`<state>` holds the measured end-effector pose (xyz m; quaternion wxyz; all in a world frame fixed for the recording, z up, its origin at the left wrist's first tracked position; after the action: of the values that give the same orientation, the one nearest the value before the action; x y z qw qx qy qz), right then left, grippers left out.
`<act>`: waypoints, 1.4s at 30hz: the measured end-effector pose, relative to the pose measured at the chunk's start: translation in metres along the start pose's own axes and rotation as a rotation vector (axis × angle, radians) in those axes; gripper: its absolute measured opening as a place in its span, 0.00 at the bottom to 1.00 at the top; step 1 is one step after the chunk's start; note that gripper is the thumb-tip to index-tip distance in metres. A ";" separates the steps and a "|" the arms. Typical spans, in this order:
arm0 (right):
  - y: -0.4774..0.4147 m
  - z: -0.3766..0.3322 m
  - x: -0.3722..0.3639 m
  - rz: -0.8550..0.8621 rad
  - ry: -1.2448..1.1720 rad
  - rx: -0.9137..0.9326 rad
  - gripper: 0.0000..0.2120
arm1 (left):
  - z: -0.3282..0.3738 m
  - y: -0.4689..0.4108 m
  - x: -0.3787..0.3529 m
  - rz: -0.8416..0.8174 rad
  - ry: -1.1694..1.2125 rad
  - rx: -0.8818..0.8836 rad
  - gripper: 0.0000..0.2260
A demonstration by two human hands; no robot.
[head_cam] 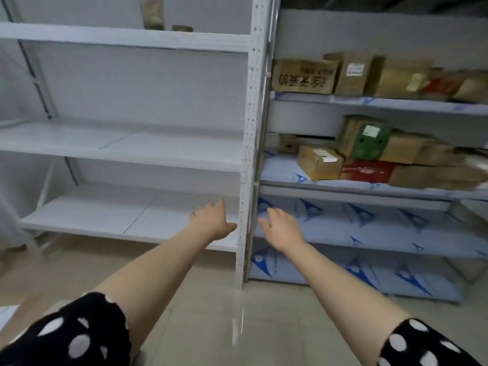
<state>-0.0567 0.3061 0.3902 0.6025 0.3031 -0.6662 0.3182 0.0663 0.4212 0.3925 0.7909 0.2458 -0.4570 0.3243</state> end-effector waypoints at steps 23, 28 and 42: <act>-0.238 0.348 0.013 0.061 -0.302 -0.484 0.23 | 0.329 -0.324 -0.135 -0.199 0.123 -0.391 0.25; -0.275 0.400 0.030 0.154 -0.387 -0.531 0.23 | 0.391 -0.366 -0.135 -0.171 0.189 -0.408 0.26; -0.378 0.572 0.107 0.416 -0.502 -0.579 0.19 | 0.516 -0.472 -0.111 0.055 0.898 -0.150 0.23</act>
<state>-0.1179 -0.3799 0.4784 0.4049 0.0487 -0.9008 0.1492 0.0825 -0.2804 0.4895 0.9174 0.0105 -0.0975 0.3857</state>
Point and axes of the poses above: each hand's wrist, its own y-axis away from the middle knuckle, its own x-axis out of the back of the hand, z = x × y, the point moved 9 cm from there along -y, towards the middle knuckle, and after that the axes turned 15 degrees about y, right-handed, at the moved point
